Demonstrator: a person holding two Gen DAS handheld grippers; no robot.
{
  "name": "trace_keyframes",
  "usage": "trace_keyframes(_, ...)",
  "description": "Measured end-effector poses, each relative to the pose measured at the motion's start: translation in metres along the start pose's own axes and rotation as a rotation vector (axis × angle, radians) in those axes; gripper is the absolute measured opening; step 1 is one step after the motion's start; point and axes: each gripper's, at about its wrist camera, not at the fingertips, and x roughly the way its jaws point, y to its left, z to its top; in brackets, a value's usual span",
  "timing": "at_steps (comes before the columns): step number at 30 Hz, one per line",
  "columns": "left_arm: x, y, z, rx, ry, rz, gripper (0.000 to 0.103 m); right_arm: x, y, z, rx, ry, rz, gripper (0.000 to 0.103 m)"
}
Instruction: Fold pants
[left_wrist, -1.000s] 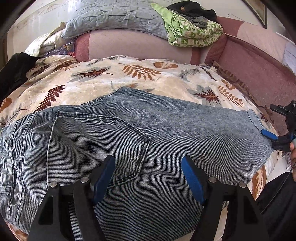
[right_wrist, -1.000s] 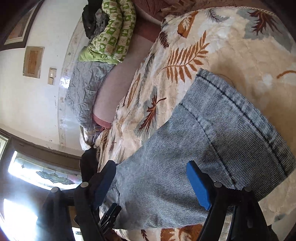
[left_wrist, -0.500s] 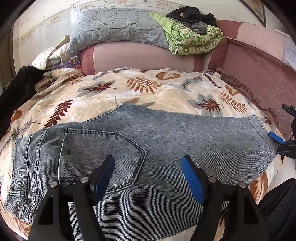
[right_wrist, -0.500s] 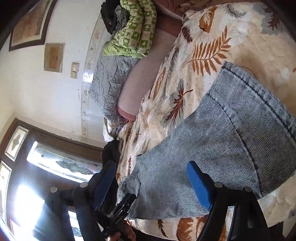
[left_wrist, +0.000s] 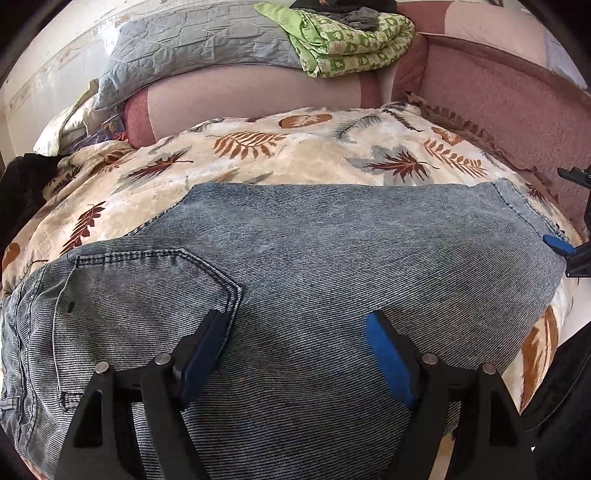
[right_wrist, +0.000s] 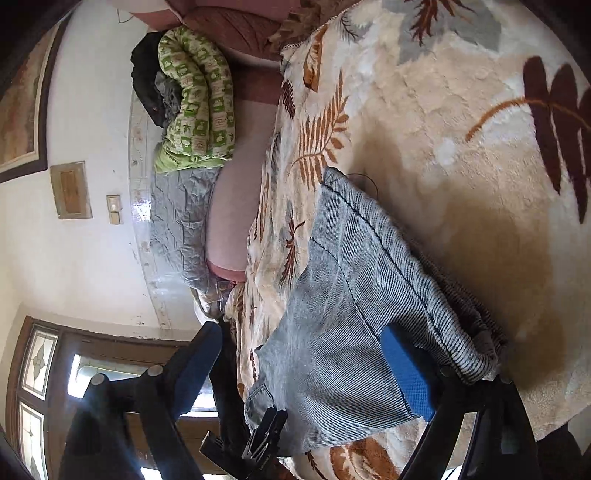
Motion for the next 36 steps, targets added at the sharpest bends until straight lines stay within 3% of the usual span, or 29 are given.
trace_keyframes(2,0.000,0.003,0.000,-0.020,-0.004,-0.011,0.080,0.001,0.006,-0.002,-0.029,-0.009,-0.022,0.091)
trace_keyframes(9,-0.007,0.014,0.000,-0.102,-0.003,-0.076,0.080,-0.029,0.024,-0.012,-0.145,-0.113,0.050,0.092)
trace_keyframes(12,-0.007,0.014,0.000,-0.115,-0.002,-0.084,0.080,-0.036,0.011,-0.010,-0.079,-0.150,-0.070,0.092)
trace_keyframes(14,-0.007,0.014,0.000,-0.103,-0.003,-0.075,0.080,-0.032,-0.002,-0.002,-0.019,-0.125,-0.096,0.092)
trace_keyframes(17,-0.008,0.012,-0.002,-0.082,-0.010,-0.061,0.080,-0.036,0.001,-0.001,-0.047,-0.131,-0.050,0.092)
trace_keyframes(22,-0.012,0.011,-0.005,-0.081,-0.035,-0.054,0.080,-0.050,0.007,-0.009,-0.075,-0.135,0.138,0.092)
trace_keyframes(29,-0.010,0.005,-0.009,-0.041,-0.062,0.006,0.080,-0.054,-0.005,-0.005,-0.012,-0.110,0.215,0.092)
trace_keyframes(36,-0.014,0.009,-0.009,-0.058,-0.084,0.046,0.080,-0.050,-0.006,-0.003,-0.007,-0.095,0.225,0.092)
